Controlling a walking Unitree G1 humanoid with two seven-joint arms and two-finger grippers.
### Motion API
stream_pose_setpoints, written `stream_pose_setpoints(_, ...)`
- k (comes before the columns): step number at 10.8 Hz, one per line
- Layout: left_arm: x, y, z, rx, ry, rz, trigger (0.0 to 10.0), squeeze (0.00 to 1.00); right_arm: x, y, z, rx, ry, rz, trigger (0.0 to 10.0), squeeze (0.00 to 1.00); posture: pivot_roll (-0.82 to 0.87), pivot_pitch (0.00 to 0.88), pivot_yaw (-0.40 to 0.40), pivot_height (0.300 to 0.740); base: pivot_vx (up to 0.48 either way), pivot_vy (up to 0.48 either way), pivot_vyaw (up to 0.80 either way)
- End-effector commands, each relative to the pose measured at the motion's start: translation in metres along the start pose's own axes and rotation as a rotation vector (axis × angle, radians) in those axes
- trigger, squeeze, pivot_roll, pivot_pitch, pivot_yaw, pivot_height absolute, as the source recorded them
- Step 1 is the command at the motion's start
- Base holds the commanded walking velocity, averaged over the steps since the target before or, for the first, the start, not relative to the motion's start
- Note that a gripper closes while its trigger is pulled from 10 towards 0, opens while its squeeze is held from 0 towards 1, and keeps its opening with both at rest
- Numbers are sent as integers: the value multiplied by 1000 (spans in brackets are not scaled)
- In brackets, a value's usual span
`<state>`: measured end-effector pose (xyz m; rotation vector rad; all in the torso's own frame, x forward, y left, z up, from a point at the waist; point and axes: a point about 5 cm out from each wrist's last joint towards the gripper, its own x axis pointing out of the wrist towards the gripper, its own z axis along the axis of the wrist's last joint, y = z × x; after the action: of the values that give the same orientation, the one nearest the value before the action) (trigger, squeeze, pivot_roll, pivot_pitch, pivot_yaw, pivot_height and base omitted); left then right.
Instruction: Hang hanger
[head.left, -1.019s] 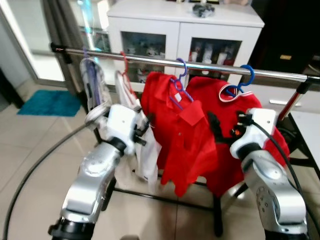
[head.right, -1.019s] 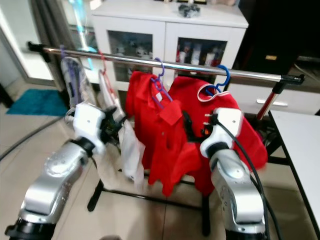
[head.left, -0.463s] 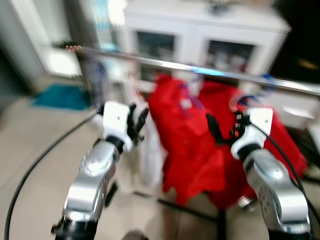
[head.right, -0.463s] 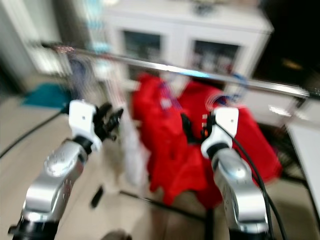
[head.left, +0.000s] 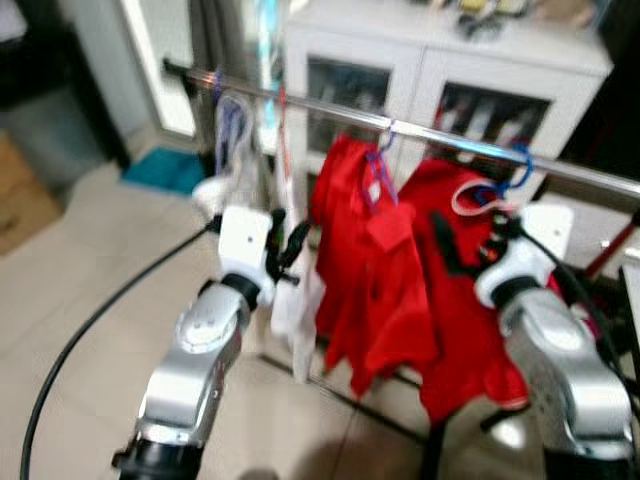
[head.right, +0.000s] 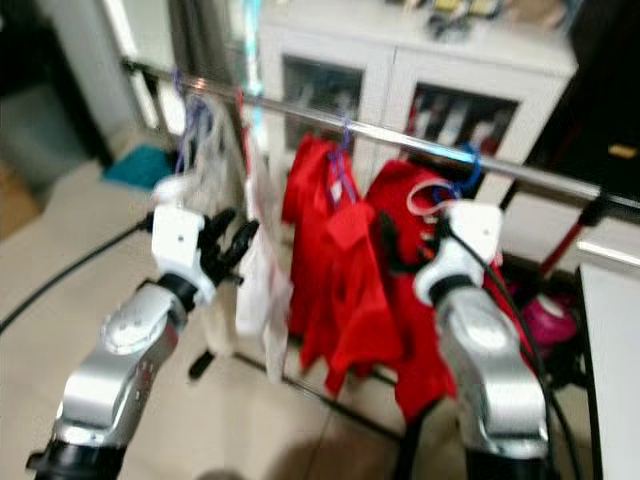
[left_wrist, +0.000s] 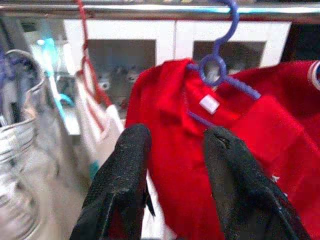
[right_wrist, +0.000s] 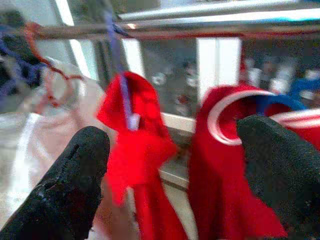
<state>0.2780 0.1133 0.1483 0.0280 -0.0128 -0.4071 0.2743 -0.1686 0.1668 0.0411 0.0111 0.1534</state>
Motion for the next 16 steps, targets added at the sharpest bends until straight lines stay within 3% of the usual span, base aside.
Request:
stream_pose_setpoints(1,1,-5,1,2,-4,-37,10000,0,0,-5,11,-10,-22,-7,10000,1000,114,6,1,740,0,0,0)
stream_pose_setpoints(4,-3,-12,-3,21,22,-144,10000,0,10,-21,41,-45,-22,-24,10000,1000,109,0,9,740,0,0,0)
stream_pose_setpoints(6,-4,-13,-3,34,27,-184,10000,0,22,-43,46,-103,102,-90,10000,1000,105,0,9,740,0,0,0)
stream_pose_setpoints(7,-3,-13,-3,39,26,-194,10000,0,30,-57,51,-120,150,-129,10000,749,107,0,6,740,0,0,0)
stream_pose_setpoints(8,-2,-13,-2,41,25,-200,10000,0,36,-72,59,-178,190,-173,10000,561,112,0,-5,740,0,0,0)
stream_pose_setpoints(9,-3,-13,-2,42,25,-202,10000,0,38,-77,63,-182,206,-177,10000,553,112,0,-8,740,0,0,0)
stream_pose_setpoints(10,-4,-12,-3,42,28,-200,10000,0,37,-81,69,-193,231,-159,10000,322,111,0,-13,740,0,0,0)
stream_pose_setpoints(11,-5,-12,-5,42,33,-198,10000,0,37,-85,69,-205,267,-149,10000,0,111,0,-13,740,0,0,0)
stream_pose_setpoints(14,-4,-14,-6,41,38,-202,10000,0,21,-91,41,-259,421,-83,10000,0,100,0,-9,740,0,0,0)
stream_pose_setpoints(16,-3,-15,-6,42,37,-206,10000,0,13,-98,33,-286,441,-103,10000,0,97,2,-6,740,0,0,0)
